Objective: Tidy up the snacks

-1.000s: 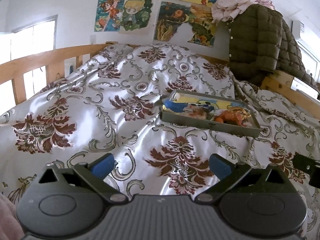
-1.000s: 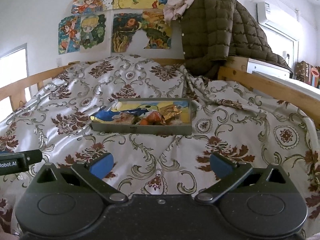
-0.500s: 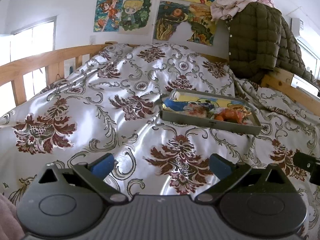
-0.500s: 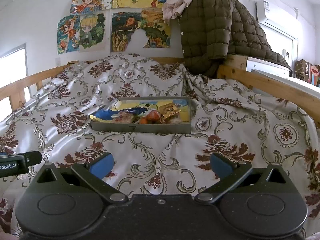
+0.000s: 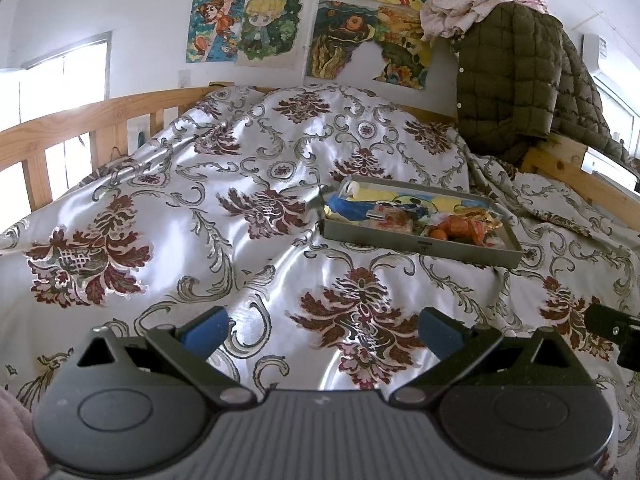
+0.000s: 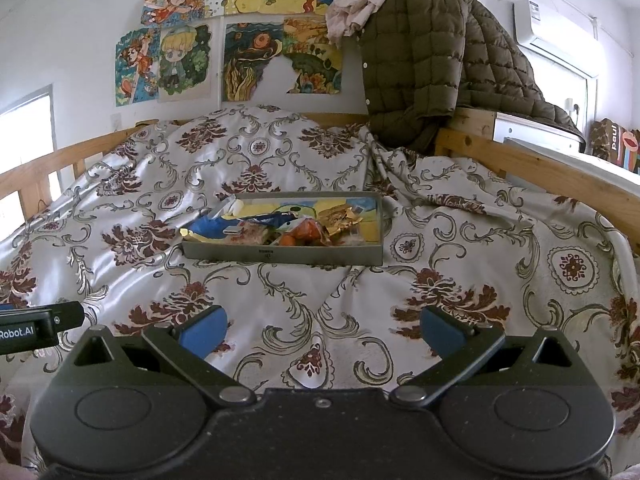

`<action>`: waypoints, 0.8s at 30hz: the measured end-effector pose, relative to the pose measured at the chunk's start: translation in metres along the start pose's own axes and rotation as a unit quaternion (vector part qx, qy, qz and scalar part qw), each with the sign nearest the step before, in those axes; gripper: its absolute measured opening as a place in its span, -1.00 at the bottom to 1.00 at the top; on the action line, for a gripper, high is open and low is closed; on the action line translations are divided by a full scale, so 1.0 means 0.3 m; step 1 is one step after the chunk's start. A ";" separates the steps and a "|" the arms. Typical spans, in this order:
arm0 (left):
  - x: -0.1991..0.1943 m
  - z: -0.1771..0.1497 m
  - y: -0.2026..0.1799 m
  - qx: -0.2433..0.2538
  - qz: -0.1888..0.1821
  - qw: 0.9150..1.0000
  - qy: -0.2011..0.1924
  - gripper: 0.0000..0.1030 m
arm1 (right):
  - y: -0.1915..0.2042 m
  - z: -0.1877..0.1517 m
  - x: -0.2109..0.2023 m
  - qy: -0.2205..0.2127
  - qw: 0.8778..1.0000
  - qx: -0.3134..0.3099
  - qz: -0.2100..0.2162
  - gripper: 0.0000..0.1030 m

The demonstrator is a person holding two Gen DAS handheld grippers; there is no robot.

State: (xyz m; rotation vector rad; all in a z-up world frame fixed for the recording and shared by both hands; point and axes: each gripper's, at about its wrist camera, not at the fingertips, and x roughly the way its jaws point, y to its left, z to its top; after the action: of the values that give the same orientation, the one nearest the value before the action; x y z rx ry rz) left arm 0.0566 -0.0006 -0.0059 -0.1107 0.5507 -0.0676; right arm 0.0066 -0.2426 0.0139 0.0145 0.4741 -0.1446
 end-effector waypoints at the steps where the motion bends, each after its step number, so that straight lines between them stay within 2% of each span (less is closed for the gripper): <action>1: 0.001 -0.002 0.000 0.001 0.000 1.000 0.000 1.00 | 0.001 0.002 0.002 0.000 1.000 0.000 0.000 0.99; 15: 0.017 -0.004 0.002 0.007 0.008 1.000 0.020 1.00 | 0.003 0.003 0.004 0.003 1.000 0.000 0.001 0.99; 24: 0.030 -0.002 -0.001 0.011 0.004 0.999 0.036 1.00 | 0.018 -0.041 -0.019 0.011 1.000 -0.003 0.005 0.99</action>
State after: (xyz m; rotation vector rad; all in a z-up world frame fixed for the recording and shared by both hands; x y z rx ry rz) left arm 0.0639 -0.0018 -0.0109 -0.0854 0.6222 -0.0704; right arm -0.0032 -0.2358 0.0056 0.0135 0.4972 -0.1333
